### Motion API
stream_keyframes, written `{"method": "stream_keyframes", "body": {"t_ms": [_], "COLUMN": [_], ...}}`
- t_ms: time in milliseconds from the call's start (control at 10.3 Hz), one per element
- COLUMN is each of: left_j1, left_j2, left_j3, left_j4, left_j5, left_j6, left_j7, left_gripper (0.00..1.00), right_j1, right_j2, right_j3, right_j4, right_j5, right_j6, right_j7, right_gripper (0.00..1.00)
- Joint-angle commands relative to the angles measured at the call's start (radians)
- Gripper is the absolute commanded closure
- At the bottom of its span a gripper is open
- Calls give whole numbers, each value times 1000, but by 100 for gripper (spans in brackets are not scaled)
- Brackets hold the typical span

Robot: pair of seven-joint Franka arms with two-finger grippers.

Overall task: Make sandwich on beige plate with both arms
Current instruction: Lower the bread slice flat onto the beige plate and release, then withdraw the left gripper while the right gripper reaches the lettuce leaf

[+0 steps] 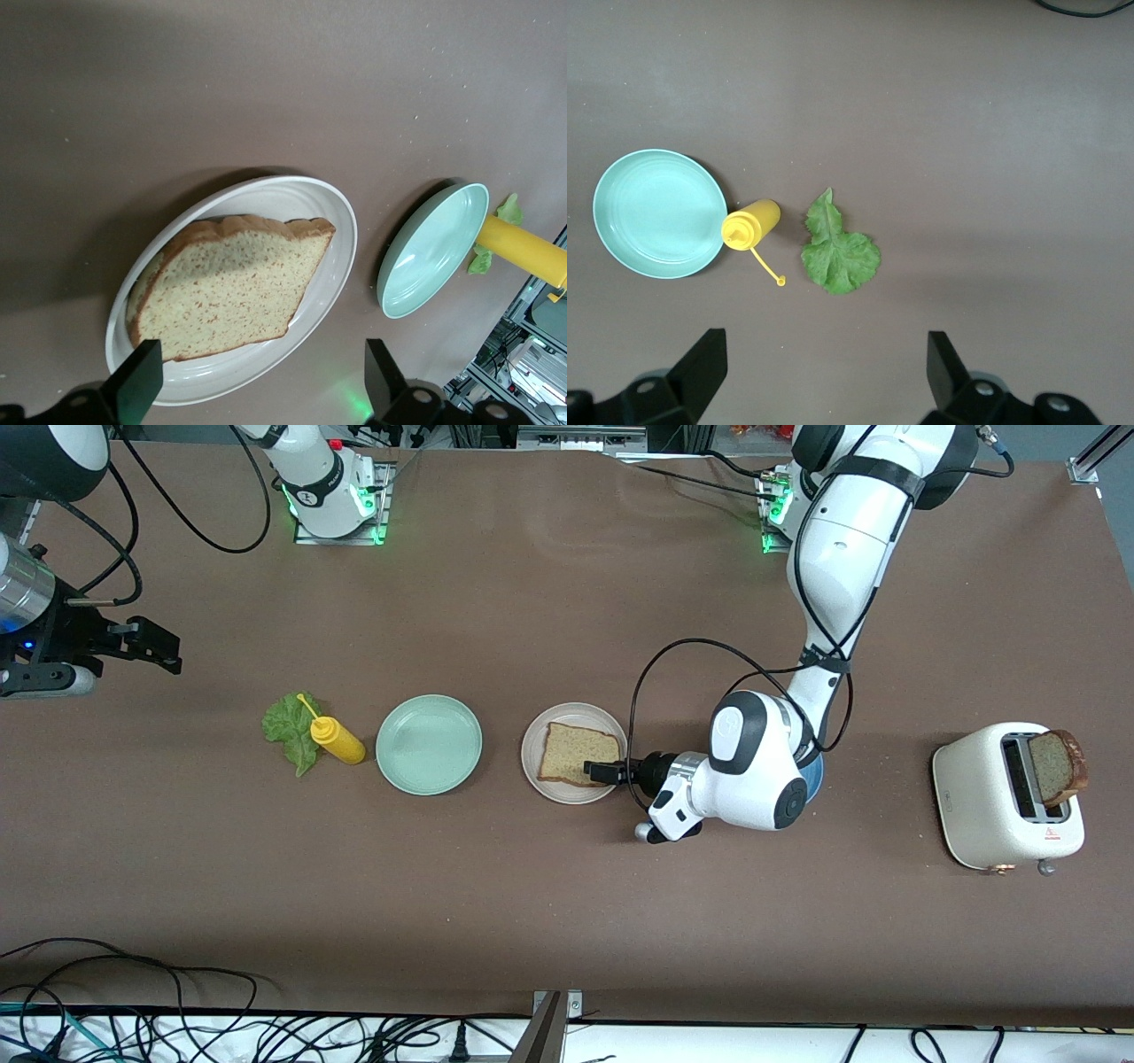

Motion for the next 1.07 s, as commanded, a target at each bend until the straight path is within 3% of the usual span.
{"method": "stream_keyframes", "body": {"t_ms": [0, 194, 969], "left_j1": [9, 26, 103], "left_j2": [-18, -25, -81], "left_j3": [-1, 1, -1], "left_j4": [-3, -3, -1], "left_j5": [27, 47, 399], "left_j6": [-23, -28, -97], "left_j7": [3, 3, 2], "left_gripper": [0, 0, 0], "right_j1": [4, 7, -2], "right_j2": [2, 2, 13], "right_j3": [7, 9, 6], "right_j4": [14, 14, 5], "right_j5": [-19, -22, -6], "right_j6": [5, 7, 13], "right_j7": [7, 10, 85], "right_gripper": [0, 0, 0]}}
